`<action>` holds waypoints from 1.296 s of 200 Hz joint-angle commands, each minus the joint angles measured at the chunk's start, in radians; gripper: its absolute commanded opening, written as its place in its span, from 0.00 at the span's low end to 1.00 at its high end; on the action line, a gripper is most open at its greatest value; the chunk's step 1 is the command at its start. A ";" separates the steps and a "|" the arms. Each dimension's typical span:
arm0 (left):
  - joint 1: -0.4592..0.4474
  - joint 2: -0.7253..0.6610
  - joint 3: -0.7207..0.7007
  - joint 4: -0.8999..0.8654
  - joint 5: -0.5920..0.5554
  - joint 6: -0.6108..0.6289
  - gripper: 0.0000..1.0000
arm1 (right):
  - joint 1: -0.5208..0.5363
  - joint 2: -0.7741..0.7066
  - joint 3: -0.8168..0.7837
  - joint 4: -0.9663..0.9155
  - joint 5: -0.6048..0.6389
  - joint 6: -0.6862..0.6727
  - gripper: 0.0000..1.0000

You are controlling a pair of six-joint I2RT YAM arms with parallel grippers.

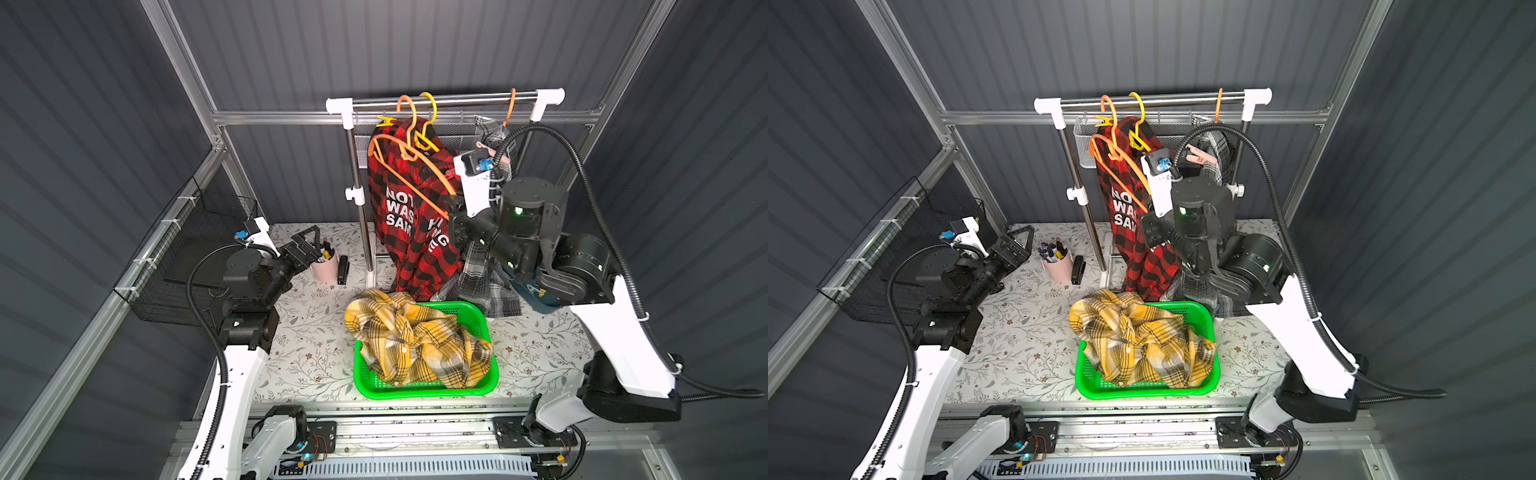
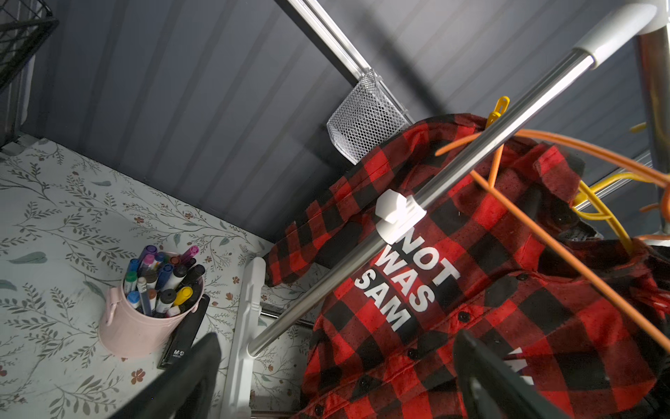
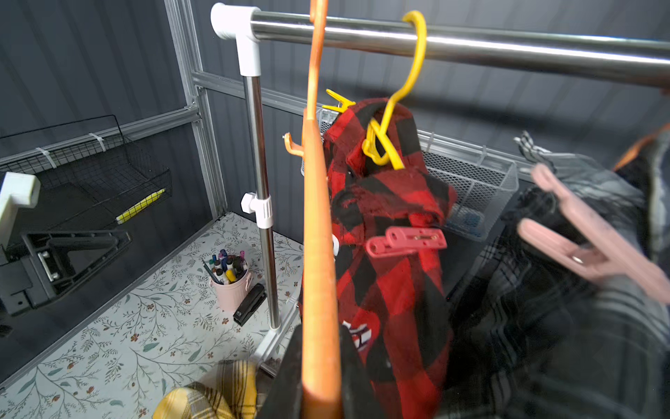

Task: Remove the clothespins securing long-sleeve shirts to the hanger
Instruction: Place the hanger on the clothesline, then adjust the long-sleeve shirt at the bin.

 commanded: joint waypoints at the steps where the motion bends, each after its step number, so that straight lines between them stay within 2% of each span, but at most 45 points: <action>1: 0.006 -0.016 -0.019 -0.018 -0.004 0.029 1.00 | -0.018 0.078 0.113 0.020 -0.031 -0.056 0.00; 44: 0.006 -0.014 -0.032 -0.026 0.000 0.029 1.00 | -0.058 0.205 0.261 0.041 -0.030 -0.088 0.00; 110: 0.006 0.003 -0.069 -0.045 0.017 0.017 1.00 | -0.084 0.318 0.278 0.083 -0.050 -0.087 0.00; 156: 0.006 0.034 -0.134 -0.069 0.048 -0.017 1.00 | -0.080 0.325 0.240 0.038 -0.102 -0.033 0.00; 159: 0.006 0.037 -0.140 -0.069 0.053 -0.021 1.00 | -0.080 0.322 0.234 0.032 -0.105 -0.028 0.05; 169: 0.006 0.049 -0.156 -0.069 0.065 -0.025 1.00 | -0.078 0.308 0.200 0.022 -0.117 -0.011 0.30; 180: 0.006 0.062 -0.177 -0.068 0.075 -0.028 1.00 | -0.070 0.271 0.131 0.028 -0.123 0.002 0.50; 200: 0.006 0.098 -0.218 -0.044 0.095 -0.034 1.00 | -0.035 0.161 -0.097 0.101 -0.114 0.017 0.76; 213: 0.006 0.136 -0.236 -0.030 0.159 -0.038 1.00 | -0.008 0.087 -0.247 0.137 -0.121 0.045 0.94; 227: 0.005 0.172 -0.253 -0.006 0.188 -0.052 1.00 | 0.017 0.010 -0.400 0.167 -0.138 0.099 0.99; 259: 0.005 0.222 -0.302 0.087 0.233 -0.095 1.00 | 0.047 -0.112 -0.712 0.213 -0.206 0.275 0.96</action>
